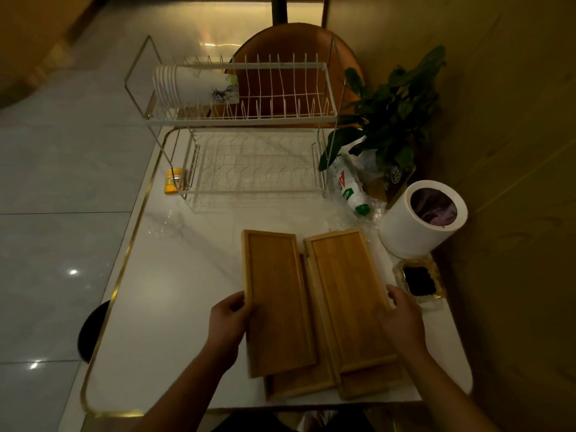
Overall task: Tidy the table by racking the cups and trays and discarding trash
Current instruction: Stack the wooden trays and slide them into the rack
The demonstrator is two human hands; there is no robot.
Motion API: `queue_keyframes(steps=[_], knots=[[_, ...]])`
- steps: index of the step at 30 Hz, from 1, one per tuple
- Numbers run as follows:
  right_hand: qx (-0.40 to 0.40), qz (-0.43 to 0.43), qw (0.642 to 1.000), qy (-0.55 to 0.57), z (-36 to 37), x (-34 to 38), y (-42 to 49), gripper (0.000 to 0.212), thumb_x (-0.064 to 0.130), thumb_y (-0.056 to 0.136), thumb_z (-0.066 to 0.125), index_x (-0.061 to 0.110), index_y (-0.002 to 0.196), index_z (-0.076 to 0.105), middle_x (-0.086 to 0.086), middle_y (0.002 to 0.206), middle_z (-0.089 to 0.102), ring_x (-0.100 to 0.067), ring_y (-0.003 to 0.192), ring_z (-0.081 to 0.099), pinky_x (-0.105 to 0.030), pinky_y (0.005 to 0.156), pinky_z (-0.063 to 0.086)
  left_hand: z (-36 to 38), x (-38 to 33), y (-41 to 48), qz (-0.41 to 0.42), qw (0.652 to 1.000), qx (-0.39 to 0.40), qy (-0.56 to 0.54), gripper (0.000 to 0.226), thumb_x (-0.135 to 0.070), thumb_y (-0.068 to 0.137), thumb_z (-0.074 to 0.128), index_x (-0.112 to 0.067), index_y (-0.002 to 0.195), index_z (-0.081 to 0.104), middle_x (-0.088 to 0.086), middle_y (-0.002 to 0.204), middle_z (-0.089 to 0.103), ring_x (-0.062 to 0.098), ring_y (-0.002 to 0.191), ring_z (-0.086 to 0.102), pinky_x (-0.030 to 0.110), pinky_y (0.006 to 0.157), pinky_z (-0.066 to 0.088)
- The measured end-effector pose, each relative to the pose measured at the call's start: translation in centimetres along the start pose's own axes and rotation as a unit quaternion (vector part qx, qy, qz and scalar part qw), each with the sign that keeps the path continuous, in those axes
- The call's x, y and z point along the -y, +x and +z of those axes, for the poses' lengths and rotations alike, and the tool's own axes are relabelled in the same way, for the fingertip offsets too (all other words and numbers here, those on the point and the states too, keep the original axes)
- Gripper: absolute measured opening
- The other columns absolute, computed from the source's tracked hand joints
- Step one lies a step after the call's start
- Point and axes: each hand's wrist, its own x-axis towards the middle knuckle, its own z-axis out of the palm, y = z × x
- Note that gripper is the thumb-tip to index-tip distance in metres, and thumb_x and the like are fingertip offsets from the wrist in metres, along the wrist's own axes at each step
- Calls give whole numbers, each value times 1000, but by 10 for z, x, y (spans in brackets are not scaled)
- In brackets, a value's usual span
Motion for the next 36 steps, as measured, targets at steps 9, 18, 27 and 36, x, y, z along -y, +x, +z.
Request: queue_keyframes(steps=[9,18,27,36], knots=[[282,-33,926,248,36,120,-63,53,56,80,62,36,127,52,14,120,59,-10,108,62,-29,86,56,9,-31,-52,232,948,-57,210,28,-29,83,76,-36,110,72,-11,88,71,4,78,70,20,66,58],[179,33,964,193,61,111,-58,22,33,94,52,25,114,54,-2,116,63,-22,101,61,-53,94,50,31,10,-66,355,854,-8,379,38,-49,85,61,-33,119,68,-14,95,57,2,85,54,15,69,40],[164,-12,984,68,82,102,-44,48,26,99,48,22,145,36,-5,141,51,-26,123,52,-45,100,47,2,28,1,-69,991,-44,103,40,-35,99,55,-14,134,59,9,112,70,24,94,69,46,87,59],[62,-71,980,-174,105,104,-47,40,22,99,43,22,139,44,-1,115,61,-15,98,61,-35,88,54,8,32,22,10,959,-32,280,32,-39,93,62,-16,115,69,4,100,75,17,80,70,33,75,58]])
